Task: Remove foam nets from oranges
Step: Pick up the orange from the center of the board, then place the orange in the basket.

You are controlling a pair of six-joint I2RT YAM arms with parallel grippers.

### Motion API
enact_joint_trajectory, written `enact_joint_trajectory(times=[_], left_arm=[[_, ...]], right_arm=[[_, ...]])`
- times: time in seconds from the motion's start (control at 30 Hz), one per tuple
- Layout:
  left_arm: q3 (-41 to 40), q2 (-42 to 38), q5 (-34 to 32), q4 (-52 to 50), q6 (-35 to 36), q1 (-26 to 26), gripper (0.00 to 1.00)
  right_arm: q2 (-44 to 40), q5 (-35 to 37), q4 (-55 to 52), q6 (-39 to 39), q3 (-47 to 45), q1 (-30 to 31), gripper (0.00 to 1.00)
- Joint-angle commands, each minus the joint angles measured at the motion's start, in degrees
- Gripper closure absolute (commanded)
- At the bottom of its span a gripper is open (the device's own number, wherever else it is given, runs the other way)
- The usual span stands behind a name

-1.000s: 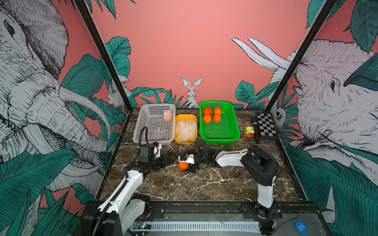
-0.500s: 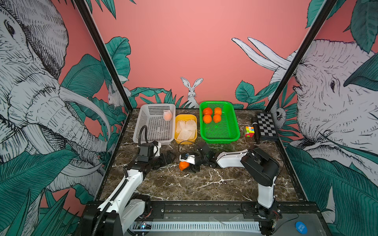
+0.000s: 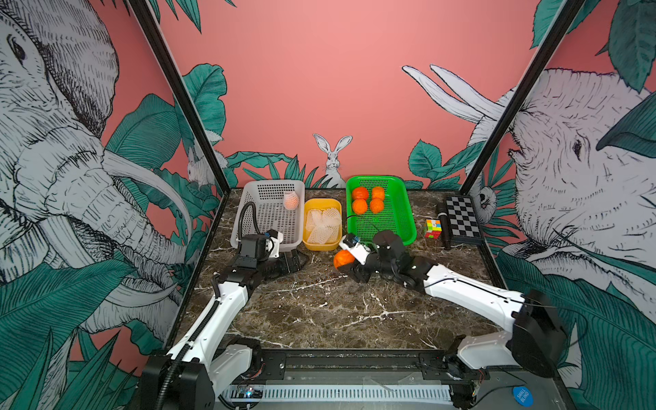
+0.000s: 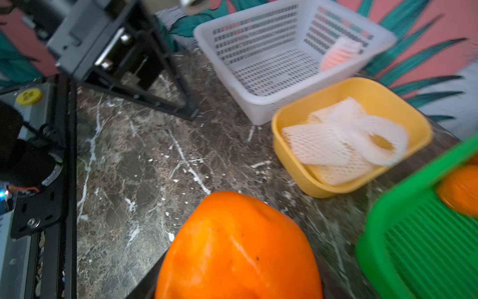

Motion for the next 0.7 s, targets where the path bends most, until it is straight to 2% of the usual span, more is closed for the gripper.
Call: enact_joint_trajectory(times=[0.0,0.1,0.3,0.67], left_arm=[[3.8,-0.8,-0.8,-1.8,1.3,-0.6,0.01],[5.4,-0.1,-1.8,-1.2,1.8,-0.6,0.01],[10.2,4.5,-1.8,-0.7,3.6,-0.5,0.01],[14.4,9.4,-3.8,-1.4,6.0,1.0,0.01]], right_arm=[[-0.9,3.3,-8.9,5.4,2.7,-6.1,0.53],[2.7,2.4,-12.0,7.1,7.4,-11.7,0.55],[13.9,-0.8,-14.4,8.0,18.0,-18.9,0.55],[36.4,-0.7,-17.1,3.8,37.8,-21.5,0.52]])
